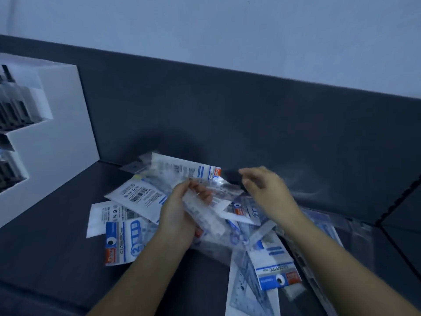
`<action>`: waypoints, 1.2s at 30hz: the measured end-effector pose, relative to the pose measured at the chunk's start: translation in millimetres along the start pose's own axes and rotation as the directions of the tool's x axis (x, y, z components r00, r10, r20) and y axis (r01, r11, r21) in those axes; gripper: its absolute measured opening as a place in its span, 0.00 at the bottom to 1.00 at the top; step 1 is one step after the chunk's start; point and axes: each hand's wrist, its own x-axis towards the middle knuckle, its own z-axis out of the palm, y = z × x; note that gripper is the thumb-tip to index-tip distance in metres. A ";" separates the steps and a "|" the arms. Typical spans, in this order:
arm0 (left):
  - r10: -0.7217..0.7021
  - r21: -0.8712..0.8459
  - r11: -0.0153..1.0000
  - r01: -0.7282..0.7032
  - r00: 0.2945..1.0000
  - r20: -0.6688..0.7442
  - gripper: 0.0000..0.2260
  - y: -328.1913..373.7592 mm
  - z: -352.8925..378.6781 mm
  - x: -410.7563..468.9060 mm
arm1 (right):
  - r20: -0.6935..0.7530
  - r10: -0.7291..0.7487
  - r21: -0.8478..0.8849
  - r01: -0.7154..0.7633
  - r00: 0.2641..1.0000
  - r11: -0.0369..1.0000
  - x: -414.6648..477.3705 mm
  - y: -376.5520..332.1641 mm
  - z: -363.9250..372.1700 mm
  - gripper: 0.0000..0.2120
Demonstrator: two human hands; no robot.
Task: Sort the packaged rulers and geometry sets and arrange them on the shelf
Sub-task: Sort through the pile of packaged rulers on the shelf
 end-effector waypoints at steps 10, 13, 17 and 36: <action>-0.102 0.016 0.995 0.103 0.993 -0.059 0.09 -2.5 -0.6 -0.3 | 0.290 0.205 -0.402 -0.076 0.935 0.912 29.0 15.7 34.9 0.14; -0.094 0.010 0.995 0.095 0.992 -0.081 0.08 -0.4 0.1 -1.2 | 0.317 0.099 -0.367 0.025 0.943 0.930 30.7 18.0 33.2 0.10; -0.078 0.028 0.996 0.081 0.992 -0.102 0.08 0.5 1.9 -3.7 | 0.373 -0.063 -0.461 0.244 0.926 0.853 29.5 26.5 30.4 0.13; -0.011 0.318 0.948 0.016 1.000 -0.019 0.09 -3.2 27.2 -42.3 | 0.131 0.249 0.759 -0.258 0.960 0.597 -44.5 -21.2 -10.5 0.15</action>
